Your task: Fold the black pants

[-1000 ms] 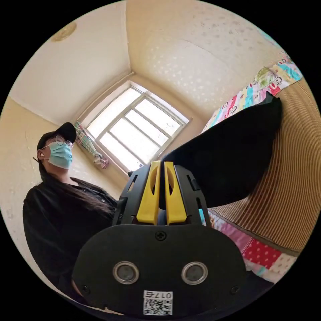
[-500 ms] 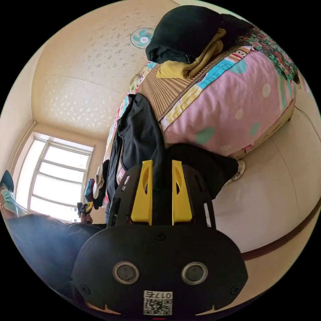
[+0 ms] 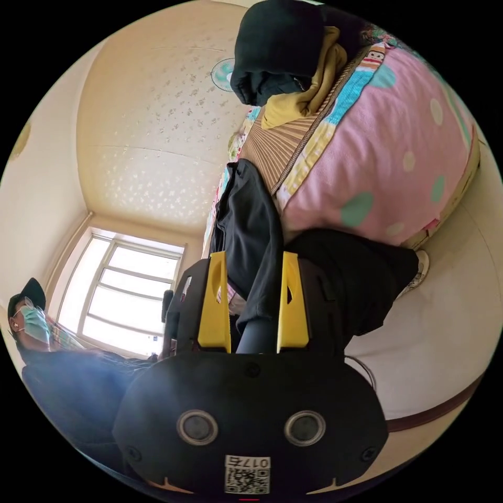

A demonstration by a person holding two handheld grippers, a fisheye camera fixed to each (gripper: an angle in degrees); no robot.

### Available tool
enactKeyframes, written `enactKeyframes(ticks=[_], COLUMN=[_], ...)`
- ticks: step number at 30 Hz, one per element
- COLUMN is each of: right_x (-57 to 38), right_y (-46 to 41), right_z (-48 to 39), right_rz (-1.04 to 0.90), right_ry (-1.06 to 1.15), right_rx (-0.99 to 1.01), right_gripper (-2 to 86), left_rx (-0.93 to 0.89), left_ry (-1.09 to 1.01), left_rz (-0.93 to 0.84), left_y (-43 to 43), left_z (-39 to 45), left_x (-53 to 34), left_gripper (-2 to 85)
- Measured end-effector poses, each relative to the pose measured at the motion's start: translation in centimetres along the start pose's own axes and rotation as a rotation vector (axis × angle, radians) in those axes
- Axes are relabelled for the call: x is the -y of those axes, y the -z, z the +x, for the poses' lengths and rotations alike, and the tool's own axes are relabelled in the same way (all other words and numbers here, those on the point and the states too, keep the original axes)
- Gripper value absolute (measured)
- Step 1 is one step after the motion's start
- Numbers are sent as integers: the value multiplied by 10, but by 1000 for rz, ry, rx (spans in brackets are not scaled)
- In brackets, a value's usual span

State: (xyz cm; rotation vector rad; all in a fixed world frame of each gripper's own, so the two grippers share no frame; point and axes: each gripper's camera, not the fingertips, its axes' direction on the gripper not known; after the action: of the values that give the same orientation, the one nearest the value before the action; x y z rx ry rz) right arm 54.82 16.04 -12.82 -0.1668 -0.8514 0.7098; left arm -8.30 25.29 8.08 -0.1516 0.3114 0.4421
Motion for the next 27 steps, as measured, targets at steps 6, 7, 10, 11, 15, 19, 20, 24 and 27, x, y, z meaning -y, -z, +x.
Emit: enactKeyframes(ticks=[6, 7, 10, 11, 15, 19, 20, 24, 27], right_x=[-21, -24, -34, -37, -49, -83, -92, -119, -147], right_y=[19, 23, 38, 40, 23, 14, -1, -63, -120], right_z=[24, 30, 31, 28, 15, -49, -69, -111, -122], right_rz=[-9, -2, 21, 2, -192, -189, -232, -409, -551], right_ry=[-18, -35, -7, 30, 192, 489, 568, 712, 754], right_rx=[-80, -87, -106, -102, -94, 155, 181, 298, 381], right_gripper=[140, 140, 138, 130, 48, 17, 14, 11, 11], left_rx=[-397, -320, -242, -380, -608, -656, -673, -678, -680], left_ry=[-32, -24, 41, 42, 49, -72, -118, -147, -96], left_rz=[118, 102, 83, 141, 266, 238, 251, 317, 273], left_y=[20, 14, -9, -7, 8, 36, 50, 90, 80], left_z=[-9, -7, -13, -19, -38, -25, -17, -4, -10], left_x=[-63, -67, -88, -97, -109, -90, -83, -53, -20], left_gripper=[-6, -7, -5, -3, 45, 113, 124, 150, 161])
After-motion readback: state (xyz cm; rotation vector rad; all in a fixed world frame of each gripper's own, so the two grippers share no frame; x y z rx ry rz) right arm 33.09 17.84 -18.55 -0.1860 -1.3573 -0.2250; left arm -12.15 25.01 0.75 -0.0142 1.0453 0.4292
